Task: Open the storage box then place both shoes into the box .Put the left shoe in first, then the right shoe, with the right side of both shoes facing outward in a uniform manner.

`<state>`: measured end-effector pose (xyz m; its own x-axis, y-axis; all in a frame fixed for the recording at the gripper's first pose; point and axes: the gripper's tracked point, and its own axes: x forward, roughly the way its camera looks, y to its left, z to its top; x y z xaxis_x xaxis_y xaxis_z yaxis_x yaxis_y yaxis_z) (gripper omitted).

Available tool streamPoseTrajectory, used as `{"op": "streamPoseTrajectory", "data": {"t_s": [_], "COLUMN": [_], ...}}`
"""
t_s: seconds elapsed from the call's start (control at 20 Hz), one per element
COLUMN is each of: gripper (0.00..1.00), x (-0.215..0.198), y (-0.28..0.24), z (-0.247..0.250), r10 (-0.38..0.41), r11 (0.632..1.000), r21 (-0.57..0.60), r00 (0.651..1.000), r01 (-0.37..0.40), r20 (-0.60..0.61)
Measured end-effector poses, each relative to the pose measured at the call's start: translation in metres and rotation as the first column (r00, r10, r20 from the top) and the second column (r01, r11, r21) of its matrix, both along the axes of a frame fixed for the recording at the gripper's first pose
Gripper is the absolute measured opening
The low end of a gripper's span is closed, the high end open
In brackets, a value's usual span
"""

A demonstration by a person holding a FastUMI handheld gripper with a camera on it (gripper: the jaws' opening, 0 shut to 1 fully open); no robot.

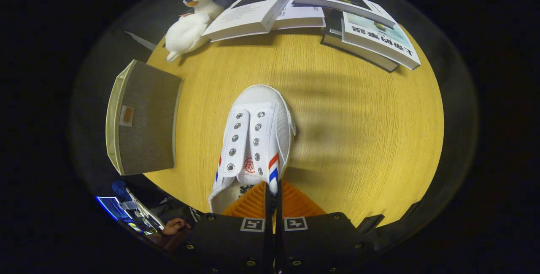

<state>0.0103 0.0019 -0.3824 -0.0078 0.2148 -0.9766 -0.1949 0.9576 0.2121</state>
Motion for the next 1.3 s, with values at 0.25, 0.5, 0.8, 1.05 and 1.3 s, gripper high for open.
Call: {"op": "streamPoseTrajectory", "data": {"t_s": [0.25,0.5,0.8,1.05,1.3], "gripper": [0.02,0.02,0.02,0.02,0.02], "x": [0.01,0.024,0.034,0.045,0.061], "y": [0.023,0.054,0.105,0.152,0.197], "z": [0.048,0.087,0.126,0.153,0.171], "r10": [0.056,0.089,0.142,0.186,0.227], "r11": [0.998,0.994,0.983,0.971,0.959], "r21": [0.028,0.047,0.098,0.111,0.117], "r00": [0.997,0.99,0.978,0.964,0.945], "r01": [-0.057,-0.094,-0.159,-0.21,-0.259], "r20": [0.047,0.112,0.156,0.192,0.235]}}
